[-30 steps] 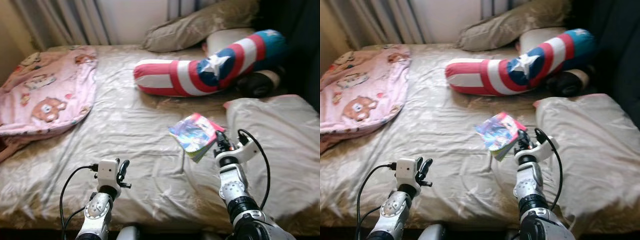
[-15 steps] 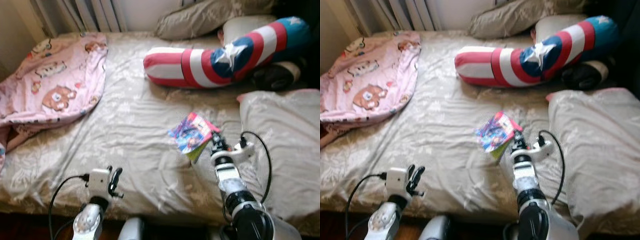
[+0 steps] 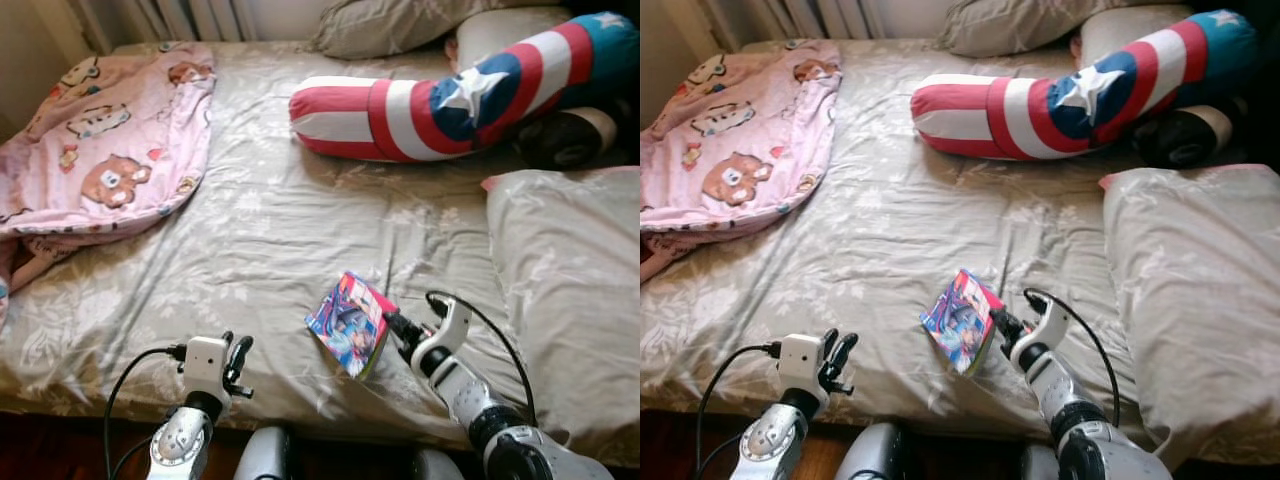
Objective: Clean up the room
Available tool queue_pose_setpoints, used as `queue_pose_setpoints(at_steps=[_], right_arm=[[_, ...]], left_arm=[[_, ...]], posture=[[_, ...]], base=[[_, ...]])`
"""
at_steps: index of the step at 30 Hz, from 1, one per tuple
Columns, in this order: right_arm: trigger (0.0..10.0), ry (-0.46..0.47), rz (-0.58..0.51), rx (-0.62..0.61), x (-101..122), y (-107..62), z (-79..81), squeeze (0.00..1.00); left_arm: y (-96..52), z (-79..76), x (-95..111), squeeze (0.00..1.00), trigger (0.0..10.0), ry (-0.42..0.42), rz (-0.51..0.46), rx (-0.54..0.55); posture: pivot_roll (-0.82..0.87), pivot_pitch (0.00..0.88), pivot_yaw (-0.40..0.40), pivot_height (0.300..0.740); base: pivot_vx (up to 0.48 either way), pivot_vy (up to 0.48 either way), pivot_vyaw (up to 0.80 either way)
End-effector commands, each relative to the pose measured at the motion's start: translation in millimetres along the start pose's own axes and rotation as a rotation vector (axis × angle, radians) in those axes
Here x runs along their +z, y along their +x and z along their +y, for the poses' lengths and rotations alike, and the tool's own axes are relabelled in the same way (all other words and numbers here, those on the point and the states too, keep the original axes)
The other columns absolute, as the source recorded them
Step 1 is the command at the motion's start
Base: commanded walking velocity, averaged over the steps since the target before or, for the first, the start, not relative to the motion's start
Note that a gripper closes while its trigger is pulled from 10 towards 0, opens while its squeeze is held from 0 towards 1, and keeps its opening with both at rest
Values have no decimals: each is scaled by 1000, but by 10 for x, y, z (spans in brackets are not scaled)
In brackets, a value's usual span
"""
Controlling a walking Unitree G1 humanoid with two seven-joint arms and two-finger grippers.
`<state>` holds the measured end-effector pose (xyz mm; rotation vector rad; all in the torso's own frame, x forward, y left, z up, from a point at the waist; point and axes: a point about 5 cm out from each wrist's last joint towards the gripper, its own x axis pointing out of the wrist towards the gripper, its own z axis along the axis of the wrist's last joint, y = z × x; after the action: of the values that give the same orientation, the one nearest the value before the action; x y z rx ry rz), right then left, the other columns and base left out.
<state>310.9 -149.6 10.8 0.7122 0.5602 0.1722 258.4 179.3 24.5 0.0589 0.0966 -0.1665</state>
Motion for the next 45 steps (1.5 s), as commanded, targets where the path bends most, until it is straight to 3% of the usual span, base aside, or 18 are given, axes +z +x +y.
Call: queue_pose_setpoints(at_steps=[1, 4, 5, 7, 8, 14, 17, 21, 25, 31, 36, 40, 45], right_arm=[[10000, -45, 74, -34, -131, -13, -34, 0], [10000, -95, 108, -69, -168, -37, -89, 0], [10000, -168, 123, -173, -168, -90, -218, 0], [10000, -198, 126, -216, -161, -115, -273, 0], [10000, -316, 127, -277, -97, -152, -353, 0], [10000, -619, 192, -299, 15, -181, -405, 0], [10000, -662, 188, -321, 87, -198, -434, 0], [10000, -643, 142, -353, 179, -207, -448, 0], [10000, -562, 51, -387, 275, -219, -458, 0], [10000, -543, 53, -413, 222, -236, -492, 0], [10000, -417, -63, -460, 249, -256, -511, 0], [10000, -198, -204, -539, 228, -324, -591, 0], [10000, -100, -201, -568, 51, -349, -631, 0]], left_arm=[[-57, 11, -59, 0, 10000, 4, 35, -7], [-62, 11, -56, 0, 10000, 4, 38, -8], [-62, 6, -54, 0, 10000, 2, 40, -10], [-61, 3, -54, 0, 10000, 1, 41, -10], [-60, -3, -59, 0, 10000, 1, 45, -13], [-63, -6, -69, 0, 10000, 0, 55, -17], [-64, -10, -69, 0, 10000, 1, 57, -18], [-64, -14, -70, 0, 10000, 0, 60, -19], [-68, -17, -71, 0, 10000, 0, 60, -20], [-69, -19, -70, 0, 10000, 1, 62, -21], [-69, -21, -70, 0, 10000, 1, 62, -20], [-60, -28, -71, 0, 10000, -1, 62, -21], [-53, -34, -66, 0, 10000, -1, 62, -23]], posture=[[99, 200, 76, 656], [100, 202, 77, 656], [100, 203, 78, 656], [100, 203, 78, 656], [100, 203, 81, 656], [96, 200, 80, 656], [95, 200, 79, 656], [95, 202, 81, 656], [93, 203, 82, 656], [94, 204, 83, 656], [91, 204, 82, 656], [89, 204, 83, 656], [90, 202, 83, 656]], base=[[0, 0, 0], [0, 0, 0], [0, 0, 0], [0, 0, 0], [0, 0, 0], [0, 0, 0], [0, 0, 0], [0, 0, 0], [0, 0, 0], [0, 0, 0], [0, 0, 0], [0, 0, 0], [0, 0, 0]])
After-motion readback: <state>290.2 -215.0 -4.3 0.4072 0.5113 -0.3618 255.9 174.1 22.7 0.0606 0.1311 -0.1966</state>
